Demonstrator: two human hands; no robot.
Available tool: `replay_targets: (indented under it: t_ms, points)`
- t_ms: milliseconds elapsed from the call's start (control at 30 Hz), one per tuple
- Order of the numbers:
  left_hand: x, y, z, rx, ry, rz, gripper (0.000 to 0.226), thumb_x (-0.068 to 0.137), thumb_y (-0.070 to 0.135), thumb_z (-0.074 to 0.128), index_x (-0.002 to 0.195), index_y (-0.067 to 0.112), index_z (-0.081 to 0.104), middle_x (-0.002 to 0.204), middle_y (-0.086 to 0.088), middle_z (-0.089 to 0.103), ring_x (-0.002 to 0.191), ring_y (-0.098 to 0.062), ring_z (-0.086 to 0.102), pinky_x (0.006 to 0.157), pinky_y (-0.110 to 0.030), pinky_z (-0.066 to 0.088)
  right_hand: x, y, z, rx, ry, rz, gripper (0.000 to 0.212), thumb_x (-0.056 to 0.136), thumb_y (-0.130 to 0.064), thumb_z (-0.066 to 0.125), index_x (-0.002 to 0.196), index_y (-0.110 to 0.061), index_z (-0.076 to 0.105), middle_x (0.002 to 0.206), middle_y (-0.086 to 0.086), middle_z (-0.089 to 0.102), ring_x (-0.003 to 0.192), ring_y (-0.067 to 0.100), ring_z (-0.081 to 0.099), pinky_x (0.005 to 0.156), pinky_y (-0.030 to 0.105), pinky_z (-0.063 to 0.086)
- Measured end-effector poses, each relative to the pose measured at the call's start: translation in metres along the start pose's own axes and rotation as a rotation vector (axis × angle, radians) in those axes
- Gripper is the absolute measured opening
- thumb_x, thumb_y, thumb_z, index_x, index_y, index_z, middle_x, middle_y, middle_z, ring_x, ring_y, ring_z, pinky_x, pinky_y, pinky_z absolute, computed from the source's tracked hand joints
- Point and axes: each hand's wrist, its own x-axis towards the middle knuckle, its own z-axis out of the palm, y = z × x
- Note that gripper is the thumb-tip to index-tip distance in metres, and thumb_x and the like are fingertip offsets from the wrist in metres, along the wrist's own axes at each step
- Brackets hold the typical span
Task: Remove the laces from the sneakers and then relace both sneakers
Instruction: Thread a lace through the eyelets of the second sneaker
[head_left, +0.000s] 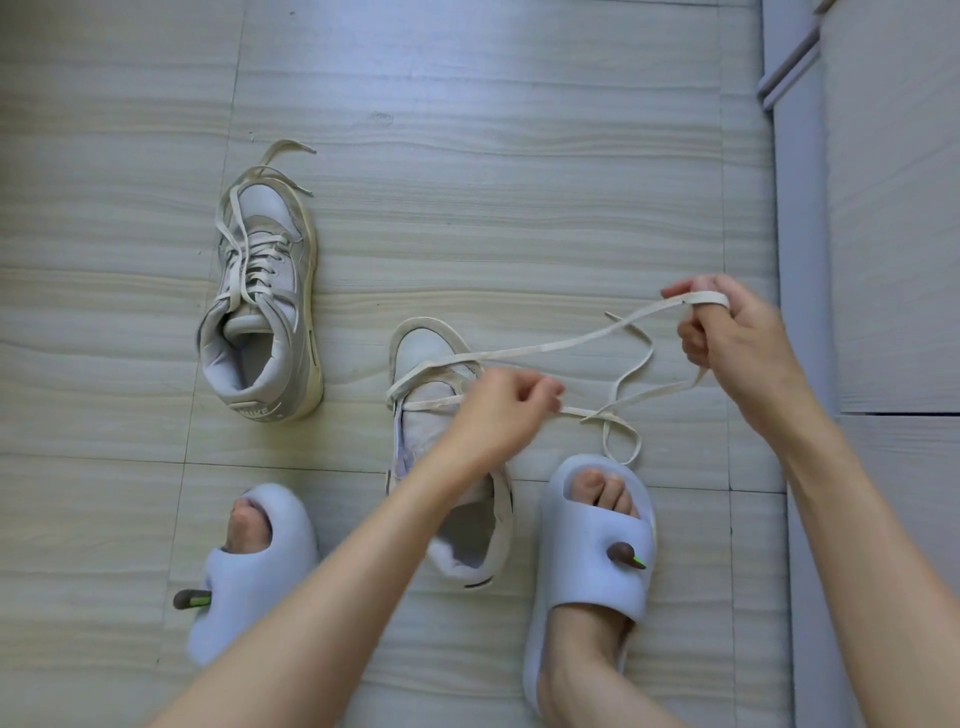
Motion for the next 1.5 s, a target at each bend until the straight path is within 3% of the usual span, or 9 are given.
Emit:
replay_targets:
  t_ms: [167, 300, 467, 567, 767, 900, 1233, 1400, 1500]
  points:
    - [0.017, 0.027, 0.031, -0.897, -0.248, -0.31, 0.022, 0.098, 0.025, 0.046, 0.115, 0.013, 0.053, 0.123, -0.008, 0.059, 0.101, -0.015, 0.057, 0.081, -0.027, 0.047, -0.001, -0.012, -0.01, 0.042, 0.048, -0.081, 0.028, 0.091, -0.036, 0.039, 0.078, -0.028, 0.062, 0.043, -0.014, 0.037, 0.041, 0.002, 0.029, 0.041, 0.013, 0.027]
    - [0.035, 0.047, 0.029, -1.509, -0.163, -0.294, 0.042, 0.099, 0.024, 0.044, 0.136, 0.006, 0.041, 0.142, -0.011, 0.045, 0.132, -0.022, 0.042, 0.102, -0.038, 0.039, -0.002, -0.002, -0.025, 0.012, 0.069, -0.036, 0.036, 0.091, -0.044, 0.036, 0.074, -0.03, 0.064, 0.043, -0.013, 0.035, 0.04, 0.002, 0.028, 0.039, 0.014, 0.025]
    - [0.047, 0.058, 0.007, -1.795, -0.026, -0.231, 0.023, 0.101, 0.02, 0.037, 0.089, 0.007, 0.051, 0.088, -0.011, 0.069, 0.124, -0.027, 0.051, 0.092, -0.041, 0.044, 0.004, 0.019, -0.031, 0.029, 0.171, 0.13, 0.038, 0.1, -0.035, 0.029, 0.078, -0.023, 0.057, 0.037, -0.013, 0.032, 0.034, 0.001, 0.024, 0.035, 0.014, 0.022]
    - [0.044, 0.046, -0.015, -1.835, 0.121, -0.197, 0.022, 0.101, 0.016, 0.036, 0.086, 0.006, 0.05, 0.069, -0.012, 0.068, 0.114, -0.027, 0.058, 0.09, -0.041, 0.046, 0.007, 0.03, -0.035, 0.186, 0.274, 0.316, 0.04, 0.104, -0.033, 0.025, 0.077, -0.018, 0.05, 0.034, -0.014, 0.028, 0.029, 0.001, 0.02, 0.033, 0.011, 0.016]
    - [0.026, -0.005, -0.045, -1.816, 0.386, -0.344, 0.024, 0.102, 0.024, 0.036, 0.09, 0.006, 0.046, 0.082, -0.011, 0.063, 0.081, -0.023, 0.064, 0.081, -0.04, 0.049, 0.003, 0.053, -0.042, 0.56, 0.264, 0.562, 0.031, 0.101, -0.023, 0.024, 0.076, -0.023, 0.042, 0.035, -0.011, 0.026, 0.027, 0.003, 0.019, 0.035, 0.013, 0.012]
    - [0.016, -0.029, -0.056, -1.721, 0.515, -0.466, 0.036, 0.103, 0.03, 0.02, 0.094, 0.006, 0.044, 0.085, -0.013, 0.064, 0.079, -0.027, 0.064, 0.069, -0.041, 0.049, 0.001, 0.06, -0.035, 0.724, 0.229, 0.634, 0.032, 0.098, -0.016, 0.025, 0.078, -0.015, 0.05, 0.038, -0.007, 0.028, 0.03, 0.007, 0.023, 0.039, 0.012, 0.015]
    - [0.007, -0.03, -0.043, -1.014, 0.387, -0.522, 0.032, 0.094, 0.008, 0.026, 0.076, 0.011, 0.051, 0.08, -0.004, 0.061, 0.073, -0.016, 0.059, 0.066, -0.025, 0.045, 0.008, 0.058, -0.03, 0.824, 0.243, 0.648, 0.029, 0.094, -0.013, 0.026, 0.084, -0.012, 0.053, 0.046, -0.002, 0.051, 0.035, 0.01, 0.04, 0.038, 0.011, 0.024]
    - [0.006, -0.024, -0.034, -1.048, 0.261, -0.305, 0.042, 0.103, 0.03, 0.028, 0.074, 0.013, 0.054, 0.083, -0.003, 0.056, 0.085, -0.015, 0.053, 0.082, -0.028, 0.037, 0.003, 0.058, -0.015, 0.689, 0.148, 0.641, 0.029, 0.095, -0.019, 0.031, 0.08, -0.012, 0.054, 0.048, -0.001, 0.054, 0.038, 0.01, 0.043, 0.042, 0.015, 0.027]
    - [0.004, -0.023, -0.031, -1.069, 0.154, -0.206, 0.041, 0.102, 0.038, 0.026, 0.078, 0.019, 0.054, 0.091, 0.001, 0.057, 0.087, -0.011, 0.051, 0.077, -0.028, 0.034, 0.001, 0.057, -0.007, 0.6, 0.115, 0.615, 0.034, 0.098, -0.027, 0.031, 0.082, -0.011, 0.055, 0.051, 0.0, 0.056, 0.04, 0.01, 0.045, 0.042, 0.016, 0.027]
